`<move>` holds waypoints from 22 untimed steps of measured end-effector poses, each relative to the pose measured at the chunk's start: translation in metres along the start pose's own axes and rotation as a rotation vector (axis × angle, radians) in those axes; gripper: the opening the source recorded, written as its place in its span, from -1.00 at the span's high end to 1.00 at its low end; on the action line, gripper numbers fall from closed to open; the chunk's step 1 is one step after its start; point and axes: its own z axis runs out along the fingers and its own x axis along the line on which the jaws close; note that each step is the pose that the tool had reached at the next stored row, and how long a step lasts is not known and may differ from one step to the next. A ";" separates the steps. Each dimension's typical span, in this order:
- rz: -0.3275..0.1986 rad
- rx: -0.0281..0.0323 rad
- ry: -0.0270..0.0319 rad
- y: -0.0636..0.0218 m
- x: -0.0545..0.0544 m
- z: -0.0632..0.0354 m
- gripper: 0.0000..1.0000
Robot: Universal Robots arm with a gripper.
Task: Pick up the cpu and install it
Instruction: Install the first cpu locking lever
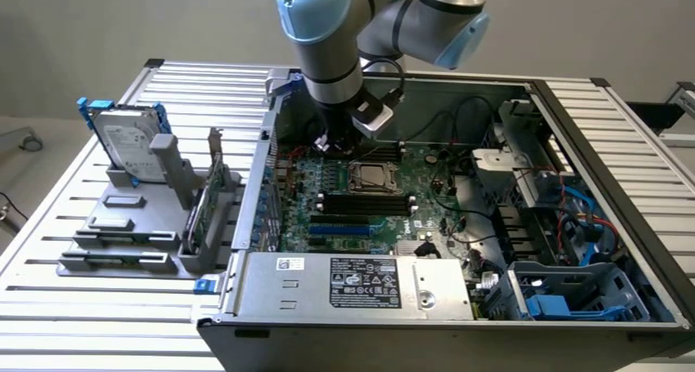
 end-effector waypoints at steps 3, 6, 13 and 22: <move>0.000 -0.0007 -0.0009 0.0004 0.000 0.0014 0.79; 0.000 -0.0008 -0.0012 0.0010 0.000 0.0032 0.79; 0.000 -0.0009 -0.0009 0.0031 0.002 0.0062 0.79; 0.000 -0.0008 -0.0009 0.0069 0.006 0.0083 0.79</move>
